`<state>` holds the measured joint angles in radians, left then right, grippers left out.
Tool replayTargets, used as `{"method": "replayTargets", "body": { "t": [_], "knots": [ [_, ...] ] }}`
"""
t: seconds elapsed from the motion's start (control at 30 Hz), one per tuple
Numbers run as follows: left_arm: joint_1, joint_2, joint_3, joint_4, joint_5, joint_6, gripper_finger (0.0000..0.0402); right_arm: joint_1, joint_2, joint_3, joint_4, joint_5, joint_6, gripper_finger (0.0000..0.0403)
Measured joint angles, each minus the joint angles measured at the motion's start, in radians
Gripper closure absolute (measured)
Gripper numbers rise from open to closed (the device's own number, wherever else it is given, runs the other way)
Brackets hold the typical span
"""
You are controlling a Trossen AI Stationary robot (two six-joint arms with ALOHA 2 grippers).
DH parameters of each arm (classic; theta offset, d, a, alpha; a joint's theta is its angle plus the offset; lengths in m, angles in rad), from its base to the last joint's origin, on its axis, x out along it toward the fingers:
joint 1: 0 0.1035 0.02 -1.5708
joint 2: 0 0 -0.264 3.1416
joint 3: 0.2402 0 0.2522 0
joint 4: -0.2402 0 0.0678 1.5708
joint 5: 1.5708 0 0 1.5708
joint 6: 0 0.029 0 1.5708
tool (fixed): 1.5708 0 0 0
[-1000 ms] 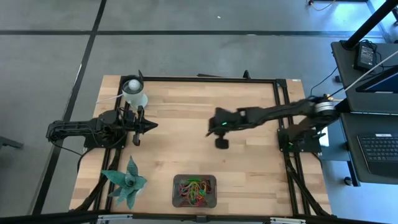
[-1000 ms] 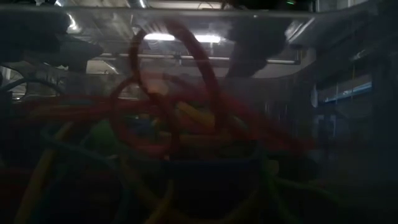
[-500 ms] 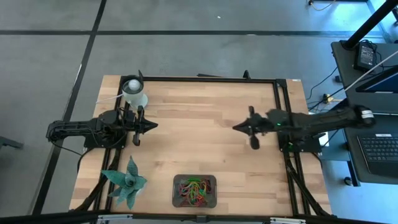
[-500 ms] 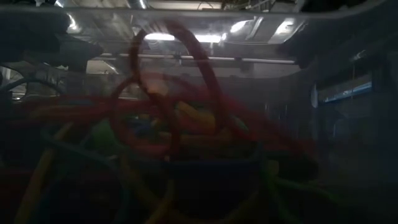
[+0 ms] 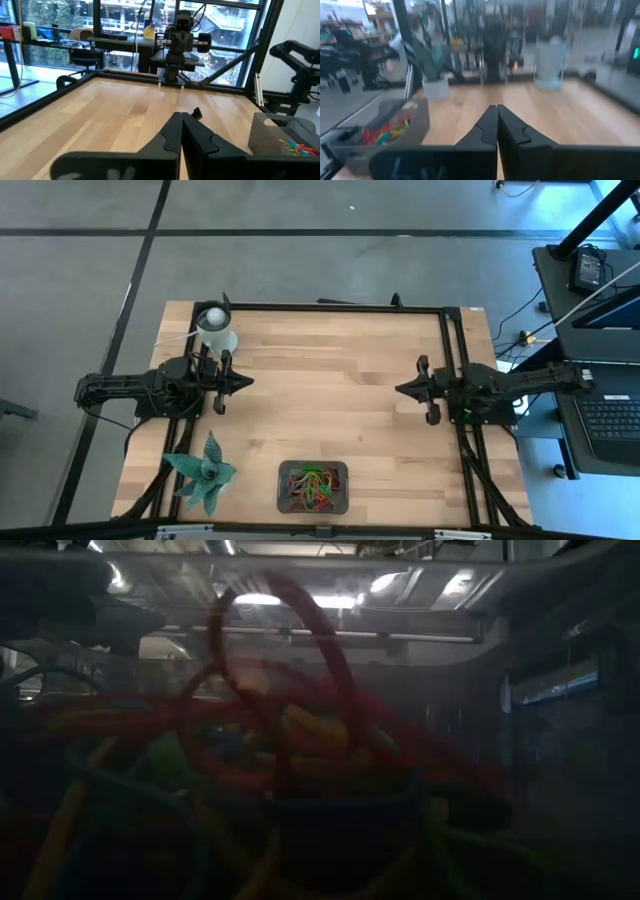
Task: Pick and place rubber bands into bin
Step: Return to Home Position
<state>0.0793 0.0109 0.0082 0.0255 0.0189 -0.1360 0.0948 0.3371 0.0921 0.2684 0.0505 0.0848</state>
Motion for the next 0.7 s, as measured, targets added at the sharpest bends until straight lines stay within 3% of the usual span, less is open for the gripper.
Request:
{"method": "replayTargets", "body": {
  "t": [0.3,0.4,0.7],
  "knots": [
    [0.0,0.0,0.0,0.0,0.0,0.0,0.04,-0.023,-0.225,-0.086,0.002,-0.061,0.02,0.0403],
    [0.0,0.0,0.0,0.0,0.0,0.0,0.04,-0.023,-0.282,-0.086,-0.072,-0.101,0.046,0.0403],
    [0.0,0.0,0.0,0.0,0.0,0.0,0.04,-0.022,-0.33,-0.086,-0.247,-0.068,-0.011,0.0395]
  ]
}}
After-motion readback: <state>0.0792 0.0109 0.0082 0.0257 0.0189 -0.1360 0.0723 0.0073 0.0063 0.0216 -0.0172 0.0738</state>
